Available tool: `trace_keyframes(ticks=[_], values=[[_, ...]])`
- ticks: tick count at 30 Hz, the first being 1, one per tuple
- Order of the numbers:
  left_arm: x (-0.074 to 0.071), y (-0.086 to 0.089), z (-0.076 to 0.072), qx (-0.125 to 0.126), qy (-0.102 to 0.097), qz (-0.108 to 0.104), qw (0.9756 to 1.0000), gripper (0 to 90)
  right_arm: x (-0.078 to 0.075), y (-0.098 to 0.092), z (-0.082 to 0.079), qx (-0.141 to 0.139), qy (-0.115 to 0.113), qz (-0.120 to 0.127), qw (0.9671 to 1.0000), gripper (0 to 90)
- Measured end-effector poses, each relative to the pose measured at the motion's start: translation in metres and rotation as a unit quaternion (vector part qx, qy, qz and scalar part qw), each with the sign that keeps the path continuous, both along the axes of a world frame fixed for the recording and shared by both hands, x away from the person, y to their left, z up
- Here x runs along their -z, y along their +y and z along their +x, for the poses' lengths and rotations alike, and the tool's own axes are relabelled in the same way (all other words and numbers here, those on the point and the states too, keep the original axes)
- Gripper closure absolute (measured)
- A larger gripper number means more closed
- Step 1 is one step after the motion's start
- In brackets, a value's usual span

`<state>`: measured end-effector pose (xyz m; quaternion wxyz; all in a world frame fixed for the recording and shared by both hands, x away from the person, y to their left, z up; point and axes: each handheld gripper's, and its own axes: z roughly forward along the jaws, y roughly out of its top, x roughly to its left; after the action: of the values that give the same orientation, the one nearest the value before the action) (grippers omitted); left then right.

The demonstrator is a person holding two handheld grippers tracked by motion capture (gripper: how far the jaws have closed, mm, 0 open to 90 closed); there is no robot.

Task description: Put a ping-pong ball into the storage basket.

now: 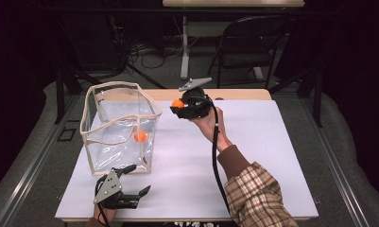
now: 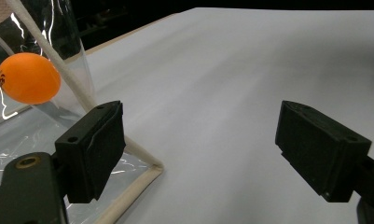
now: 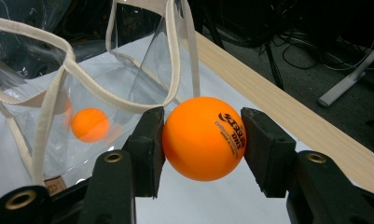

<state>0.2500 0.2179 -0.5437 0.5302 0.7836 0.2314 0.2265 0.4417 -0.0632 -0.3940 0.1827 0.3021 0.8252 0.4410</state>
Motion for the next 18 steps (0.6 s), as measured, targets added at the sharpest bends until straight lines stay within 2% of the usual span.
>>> trace_keyframes(ticks=[18], values=[[0.0000,-0.0006,-0.0001,0.002,0.000,0.000,1.0000,15.9,-0.0078,0.0098,-0.0009,-0.005,-0.013,0.002,0.9999,51.1]])
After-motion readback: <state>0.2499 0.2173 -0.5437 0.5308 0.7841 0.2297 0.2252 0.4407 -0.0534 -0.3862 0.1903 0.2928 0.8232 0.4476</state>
